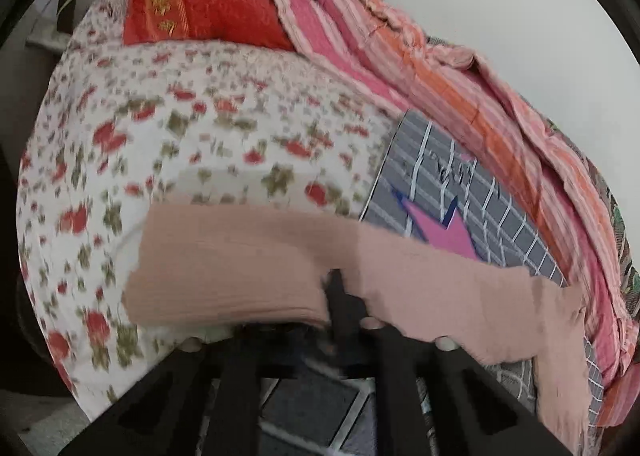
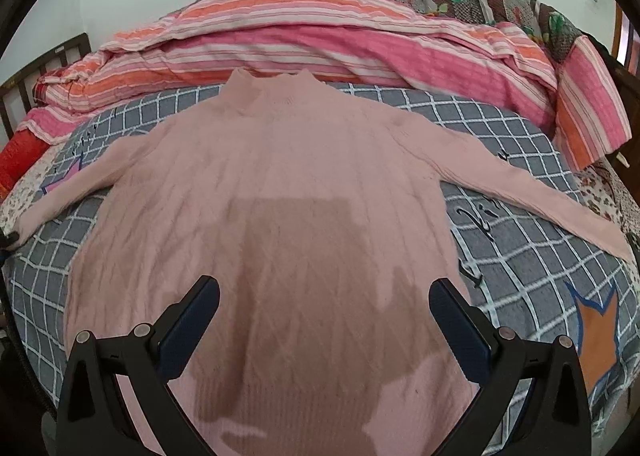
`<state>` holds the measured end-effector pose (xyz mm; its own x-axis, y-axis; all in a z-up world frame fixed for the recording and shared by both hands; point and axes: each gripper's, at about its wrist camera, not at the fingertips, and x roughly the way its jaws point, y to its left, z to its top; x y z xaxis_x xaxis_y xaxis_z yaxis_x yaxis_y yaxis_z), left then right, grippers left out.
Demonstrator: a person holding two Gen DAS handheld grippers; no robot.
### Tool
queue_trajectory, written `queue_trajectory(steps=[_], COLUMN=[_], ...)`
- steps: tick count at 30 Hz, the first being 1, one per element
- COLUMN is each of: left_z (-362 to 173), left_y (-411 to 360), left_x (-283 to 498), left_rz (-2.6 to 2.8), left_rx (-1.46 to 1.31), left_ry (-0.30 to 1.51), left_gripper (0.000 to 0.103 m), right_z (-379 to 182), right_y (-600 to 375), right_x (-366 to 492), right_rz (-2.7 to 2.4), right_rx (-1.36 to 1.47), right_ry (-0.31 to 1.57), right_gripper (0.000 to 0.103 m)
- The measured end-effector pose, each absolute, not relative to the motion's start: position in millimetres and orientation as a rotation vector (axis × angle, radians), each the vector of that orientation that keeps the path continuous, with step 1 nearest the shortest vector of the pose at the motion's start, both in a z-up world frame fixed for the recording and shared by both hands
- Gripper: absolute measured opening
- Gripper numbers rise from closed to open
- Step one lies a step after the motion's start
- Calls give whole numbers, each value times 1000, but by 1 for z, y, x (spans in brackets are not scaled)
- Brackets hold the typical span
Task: Fold small clothes
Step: 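Grasp the sweater sleeve nearest the left tool with the left tool, then fold the held sleeve across the sweater body with the left tool and release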
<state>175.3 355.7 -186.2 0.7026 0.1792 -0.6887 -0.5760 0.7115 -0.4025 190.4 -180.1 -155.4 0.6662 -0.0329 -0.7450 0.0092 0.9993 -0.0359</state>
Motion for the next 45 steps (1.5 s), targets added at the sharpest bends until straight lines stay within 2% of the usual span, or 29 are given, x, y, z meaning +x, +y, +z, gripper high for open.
queue_trajectory(steps=[8, 13, 18, 24, 30, 38, 39, 40, 41, 42, 43, 45], left_z=[-118, -72, -48, -49, -75, -115, -118, -121, -123, -124, -124, -124], left_y=[310, 248, 177, 84, -9, -80, -82, -81, -77, -73, -66, -48], left_x=[197, 228, 269, 313, 340, 355, 353, 350, 348, 345, 339, 325], left_rz=[394, 268, 155, 40, -98, -259, -275, -284, -289, -290, -279, -248], left_rx=[-461, -340, -268, -209, -166, -180, -192, -215, -235, -252, -272, -296], left_ry=[583, 543, 547, 575, 591, 662, 668, 682, 693, 697, 690, 654], left_gripper=[7, 7, 7, 7, 7, 8, 9, 19, 37, 48, 68, 71], right_z=[-140, -123, -119, -141, -148, -152, -153, -153, -153, -153, -153, -153], right_y=[-186, -200, -233, -278, -312, -325, -323, -321, -316, -313, -309, -303], right_x=[220, 246, 271, 279, 272, 273, 274, 274, 275, 274, 274, 274], right_rz=[48, 105, 181, 246, 197, 168, 174, 177, 175, 173, 175, 181], right_rx=[0, 32, 118, 268, 311, 330, 331, 319, 297, 279, 261, 243], right_ry=[787, 731, 730, 776, 775, 774, 778, 779, 778, 775, 771, 768], right_gripper=[102, 102, 102, 102, 102, 102, 102, 102, 102, 102, 102, 102])
